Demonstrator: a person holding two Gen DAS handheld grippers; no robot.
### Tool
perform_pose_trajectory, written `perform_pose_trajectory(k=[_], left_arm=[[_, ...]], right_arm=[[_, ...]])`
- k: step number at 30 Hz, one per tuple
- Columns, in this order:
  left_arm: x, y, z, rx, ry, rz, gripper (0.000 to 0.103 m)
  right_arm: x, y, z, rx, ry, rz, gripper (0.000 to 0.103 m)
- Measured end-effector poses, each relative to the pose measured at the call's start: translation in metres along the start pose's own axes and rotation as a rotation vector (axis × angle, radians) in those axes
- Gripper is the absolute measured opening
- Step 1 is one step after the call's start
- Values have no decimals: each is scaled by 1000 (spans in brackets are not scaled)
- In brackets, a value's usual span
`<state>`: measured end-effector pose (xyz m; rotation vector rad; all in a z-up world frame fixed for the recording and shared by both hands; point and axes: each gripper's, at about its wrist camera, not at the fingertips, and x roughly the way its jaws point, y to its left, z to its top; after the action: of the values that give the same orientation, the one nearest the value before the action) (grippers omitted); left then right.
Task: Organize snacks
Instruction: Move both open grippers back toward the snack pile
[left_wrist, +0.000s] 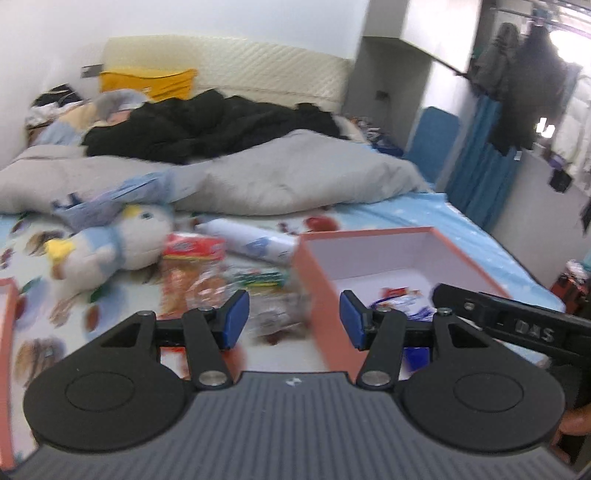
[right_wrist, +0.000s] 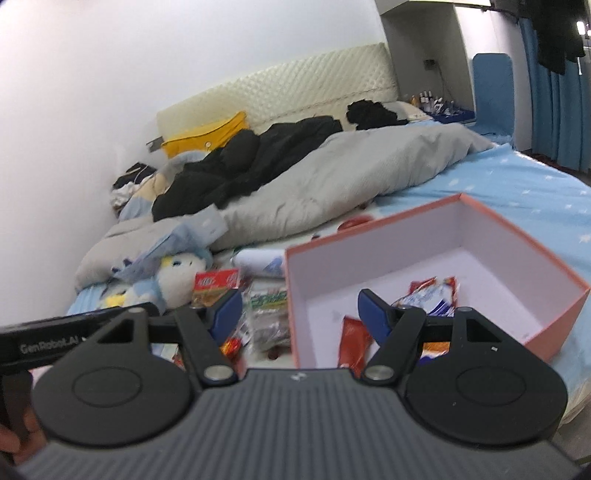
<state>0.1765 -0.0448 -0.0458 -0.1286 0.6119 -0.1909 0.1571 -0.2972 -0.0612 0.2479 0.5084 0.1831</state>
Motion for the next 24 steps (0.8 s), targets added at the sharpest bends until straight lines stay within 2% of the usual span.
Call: perform_pose_trajectory(k=[4,7,17,24], left_arm=[[-6,31,-9,-28,-5,51,60],[-7,47,-15,-48,-6,82,60],[-10,84,-59,-170,63,110,60],[-5,108,-87,-246,129,112,65]], right_arm=[[1,16,-18,-48,-10,-2,71],[4,24,-29,-64,24,21,71],[4,58,-66,-185,135,57,70],[13,74,-86,-237,211,64,70]])
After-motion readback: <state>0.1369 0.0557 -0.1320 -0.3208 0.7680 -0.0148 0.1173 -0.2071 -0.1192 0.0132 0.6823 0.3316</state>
